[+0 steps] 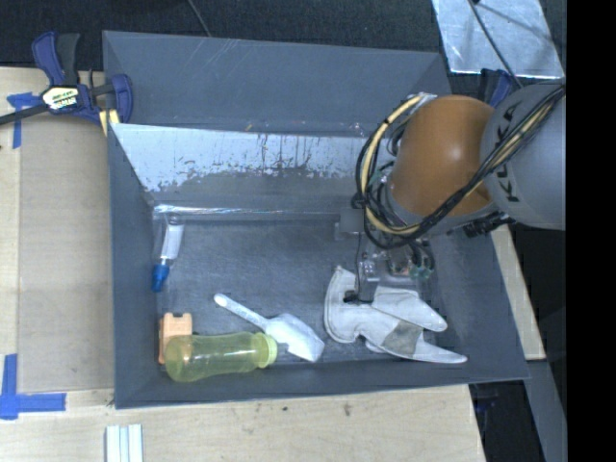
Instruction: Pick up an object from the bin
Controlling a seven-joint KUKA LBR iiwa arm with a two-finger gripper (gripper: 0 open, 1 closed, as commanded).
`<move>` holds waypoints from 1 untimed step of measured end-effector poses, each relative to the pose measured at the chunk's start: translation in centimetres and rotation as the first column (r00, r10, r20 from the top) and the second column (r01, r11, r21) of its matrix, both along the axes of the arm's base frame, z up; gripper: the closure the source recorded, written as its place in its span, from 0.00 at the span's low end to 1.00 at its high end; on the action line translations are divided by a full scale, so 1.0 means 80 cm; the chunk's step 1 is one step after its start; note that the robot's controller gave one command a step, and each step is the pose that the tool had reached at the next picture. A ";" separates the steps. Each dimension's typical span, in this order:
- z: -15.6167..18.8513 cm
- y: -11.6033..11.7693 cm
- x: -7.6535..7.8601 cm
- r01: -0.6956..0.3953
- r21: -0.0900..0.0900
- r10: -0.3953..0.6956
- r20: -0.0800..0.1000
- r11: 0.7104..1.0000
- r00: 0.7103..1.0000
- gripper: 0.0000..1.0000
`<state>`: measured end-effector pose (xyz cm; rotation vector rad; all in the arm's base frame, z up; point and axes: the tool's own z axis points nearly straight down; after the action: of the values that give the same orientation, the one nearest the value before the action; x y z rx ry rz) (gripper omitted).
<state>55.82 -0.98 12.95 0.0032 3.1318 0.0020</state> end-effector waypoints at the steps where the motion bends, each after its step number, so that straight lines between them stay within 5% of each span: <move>1: -0.051 -0.050 -0.017 0.006 -0.003 -0.006 -0.011 1.000 1.000 0.00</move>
Offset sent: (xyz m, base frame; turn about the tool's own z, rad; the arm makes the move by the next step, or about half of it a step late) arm -0.0458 -0.0281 -0.0529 0.0515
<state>54.46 -4.98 8.83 0.0121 3.1429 -0.0025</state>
